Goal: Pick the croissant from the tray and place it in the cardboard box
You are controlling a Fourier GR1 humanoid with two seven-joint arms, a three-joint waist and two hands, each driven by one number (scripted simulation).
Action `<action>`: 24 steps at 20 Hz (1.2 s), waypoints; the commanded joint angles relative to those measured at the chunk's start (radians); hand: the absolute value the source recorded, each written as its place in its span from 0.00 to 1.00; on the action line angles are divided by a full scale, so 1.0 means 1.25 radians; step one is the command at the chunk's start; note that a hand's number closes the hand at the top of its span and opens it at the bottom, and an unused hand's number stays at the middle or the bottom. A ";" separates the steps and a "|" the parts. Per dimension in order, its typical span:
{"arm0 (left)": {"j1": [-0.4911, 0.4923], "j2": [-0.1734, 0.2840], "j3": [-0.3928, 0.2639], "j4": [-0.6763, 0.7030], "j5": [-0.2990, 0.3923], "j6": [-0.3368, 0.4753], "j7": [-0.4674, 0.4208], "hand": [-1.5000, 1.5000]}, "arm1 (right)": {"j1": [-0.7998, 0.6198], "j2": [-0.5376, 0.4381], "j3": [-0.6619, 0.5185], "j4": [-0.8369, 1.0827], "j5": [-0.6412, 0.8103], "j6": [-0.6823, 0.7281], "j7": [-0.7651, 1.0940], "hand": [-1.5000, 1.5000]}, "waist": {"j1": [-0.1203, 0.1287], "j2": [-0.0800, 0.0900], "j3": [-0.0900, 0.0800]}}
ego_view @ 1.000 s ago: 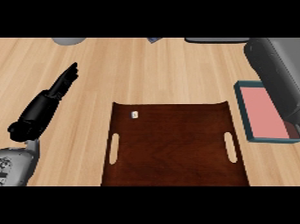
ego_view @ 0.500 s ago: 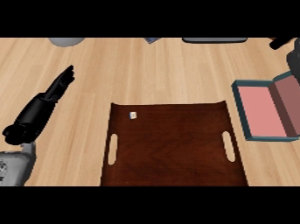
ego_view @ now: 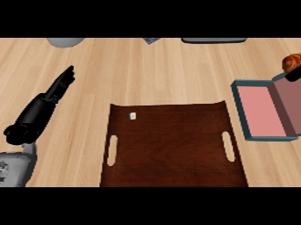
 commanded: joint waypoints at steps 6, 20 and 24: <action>0.007 -0.017 0.003 -0.007 -0.008 -0.003 0.007 0.50 | 0.154 0.007 -0.059 -0.209 -0.141 0.100 -0.107 0.00 | 0.004 0.002 0.000; -0.002 -0.003 0.021 -0.003 -0.001 -0.017 -0.002 0.50 | 0.199 0.106 -0.442 -0.351 -0.334 -0.418 -0.349 0.00 | -0.002 0.005 0.002; -0.025 -0.021 0.009 -0.010 -0.015 -0.010 0.029 0.50 | 0.292 0.089 -0.512 -0.384 -0.416 -0.398 -0.444 0.00 | 0.006 0.004 0.001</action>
